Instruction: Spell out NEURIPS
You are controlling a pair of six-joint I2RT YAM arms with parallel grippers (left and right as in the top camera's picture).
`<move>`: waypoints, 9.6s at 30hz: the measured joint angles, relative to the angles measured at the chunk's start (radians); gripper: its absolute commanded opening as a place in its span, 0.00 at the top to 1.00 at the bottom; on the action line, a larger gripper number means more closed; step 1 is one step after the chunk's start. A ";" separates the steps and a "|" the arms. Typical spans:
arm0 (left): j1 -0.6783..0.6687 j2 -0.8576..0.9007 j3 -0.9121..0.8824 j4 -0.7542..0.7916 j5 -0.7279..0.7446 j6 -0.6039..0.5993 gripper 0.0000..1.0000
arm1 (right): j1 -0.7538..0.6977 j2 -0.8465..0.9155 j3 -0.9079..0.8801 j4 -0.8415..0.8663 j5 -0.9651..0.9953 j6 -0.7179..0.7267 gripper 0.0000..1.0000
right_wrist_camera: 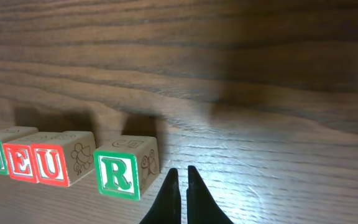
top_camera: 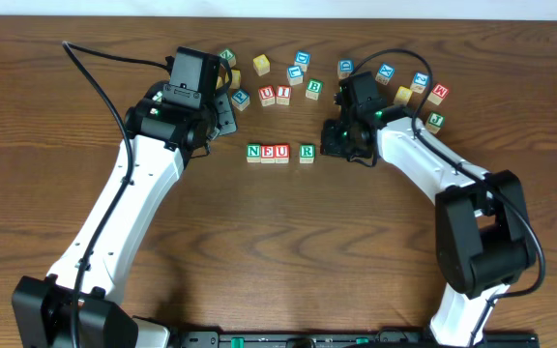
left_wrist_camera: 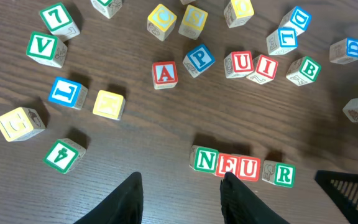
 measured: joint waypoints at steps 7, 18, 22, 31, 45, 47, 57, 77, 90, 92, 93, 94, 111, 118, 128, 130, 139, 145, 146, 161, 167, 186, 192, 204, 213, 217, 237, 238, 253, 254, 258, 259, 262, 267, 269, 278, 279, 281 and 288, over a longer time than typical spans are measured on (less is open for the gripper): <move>0.000 0.000 0.000 -0.001 0.000 0.000 0.60 | 0.019 0.087 -0.006 0.040 -0.058 0.029 0.99; 0.000 0.000 0.000 -0.001 0.000 0.000 0.60 | 0.018 0.105 -0.007 0.091 -0.101 0.048 0.99; 0.000 0.000 0.000 -0.002 0.000 0.000 0.60 | 0.018 0.109 -0.007 0.102 -0.120 0.048 0.99; 0.000 0.000 0.000 -0.002 0.000 0.000 0.60 | 0.019 0.109 -0.007 0.112 -0.125 0.048 0.99; 0.000 0.000 0.000 -0.002 0.000 0.000 0.60 | 0.034 0.109 -0.007 0.129 -0.130 0.048 0.99; 0.000 0.000 0.000 -0.002 0.000 0.000 0.60 | 0.035 0.109 -0.008 0.134 -0.131 0.048 0.99; 0.000 0.000 0.000 -0.002 0.000 0.000 0.60 | 0.043 0.109 -0.007 0.148 -0.139 0.048 0.99; 0.000 0.000 0.000 -0.002 0.000 0.000 0.60 | -0.024 0.093 -0.008 0.067 -0.150 0.031 0.84; 0.000 0.000 0.000 -0.007 0.000 0.000 0.60 | -0.043 -0.159 -0.008 -0.021 -0.056 -0.049 0.73; 0.000 0.000 0.000 -0.007 0.000 0.000 0.60 | -0.043 -0.196 -0.008 -0.029 -0.039 -0.059 0.73; 0.000 0.000 0.000 -0.007 0.000 0.000 0.60 | -0.043 -0.208 -0.008 -0.033 -0.034 -0.061 0.73; 0.000 0.000 0.000 -0.007 0.000 0.000 0.60 | -0.043 -0.222 -0.008 -0.039 -0.027 -0.064 0.72; 0.000 0.000 0.000 -0.002 -0.048 0.091 0.52 | -0.043 -0.308 0.119 -0.268 0.065 -0.117 0.69; 0.000 0.000 0.000 0.000 -0.050 0.100 0.52 | -0.043 -0.309 0.225 -0.313 0.084 -0.145 0.65; 0.000 0.000 0.000 0.019 -0.050 0.183 0.51 | -0.043 -0.309 0.328 -0.366 0.105 -0.165 0.63; 0.000 0.000 0.000 0.025 -0.050 0.190 0.51 | -0.043 -0.309 0.345 -0.373 0.114 -0.166 0.64; 0.000 0.000 0.000 0.032 -0.052 0.203 0.51 | -0.043 -0.297 0.512 -0.452 0.130 -0.181 0.66; 0.000 0.000 0.000 0.034 -0.053 0.202 0.51 | -0.043 -0.195 0.760 -0.588 0.131 -0.210 0.64; 0.000 0.000 0.000 0.034 -0.053 0.203 0.51 | -0.043 -0.169 0.803 -0.614 0.132 -0.213 0.63; 0.000 0.000 0.000 0.034 -0.053 0.203 0.51 | -0.044 0.169 0.946 -0.694 0.138 -0.198 0.42; 0.000 0.000 0.000 0.034 -0.053 0.199 0.51 | -0.044 0.197 0.946 -0.603 0.137 -0.196 0.41; 0.072 0.000 0.000 0.028 -0.105 0.160 0.51 | 0.077 0.475 0.951 -0.258 0.133 -0.057 0.45; 0.112 0.000 0.000 0.023 -0.109 0.148 0.51 | 0.090 0.515 0.951 -0.241 0.147 -0.031 0.44; 0.111 0.000 0.000 0.020 -0.109 0.145 0.51 | 0.123 0.566 0.951 -0.218 0.225 0.007 0.46; 0.111 0.000 0.000 0.004 -0.109 0.145 0.51 | 0.136 0.579 0.951 -0.211 0.258 0.034 0.52; 0.111 0.000 -0.001 0.000 -0.109 0.145 0.51 | 0.137 0.608 0.951 -0.210 0.267 0.049 0.52; 0.111 0.000 -0.010 -0.001 -0.109 0.145 0.51 | 0.137 0.632 0.955 -0.209 0.286 0.053 0.64; 0.111 0.000 -0.010 -0.001 -0.109 0.145 0.51 | 0.137 0.632 0.955 -0.209 0.286 0.051 0.65; 0.111 0.000 -0.010 0.000 -0.109 0.145 0.50 | 0.137 0.632 0.956 -0.241 0.287 0.004 0.76; 0.111 0.000 -0.010 0.000 -0.109 0.145 0.50 | 0.137 0.631 0.956 -0.244 0.287 -0.002 0.76; 0.111 0.000 -0.010 -0.001 -0.109 0.145 0.50 | 0.135 0.623 0.956 -0.275 0.287 -0.011 0.76; 0.111 0.000 -0.010 0.000 -0.109 0.145 0.50 | 0.135 0.620 0.956 -0.286 0.286 -0.014 0.75; 0.111 0.000 -0.010 0.000 -0.109 0.145 0.50 | 0.134 0.604 0.956 -0.346 0.287 -0.035 0.74; 0.111 0.000 -0.010 0.000 -0.109 0.145 0.50 | 0.129 0.533 0.956 -0.521 0.286 -0.063 0.78; 0.111 0.000 -0.010 -0.001 -0.109 0.145 0.50 | 0.127 0.513 0.957 -0.571 0.286 -0.068 0.80; 0.111 0.000 -0.010 0.000 -0.109 0.145 0.51 | 0.123 0.499 0.956 -0.791 0.286 -0.079 0.80; 0.111 0.000 -0.010 0.000 -0.109 0.145 0.51 | 0.123 0.499 0.956 -0.798 0.285 -0.080 0.80; 0.111 0.000 -0.010 0.000 -0.109 0.145 0.50 | 0.123 0.499 0.953 -0.807 0.279 -0.080 0.79; 0.111 0.000 -0.010 0.000 -0.109 0.145 0.50 | 0.123 0.499 0.888 -0.768 0.271 -0.083 0.83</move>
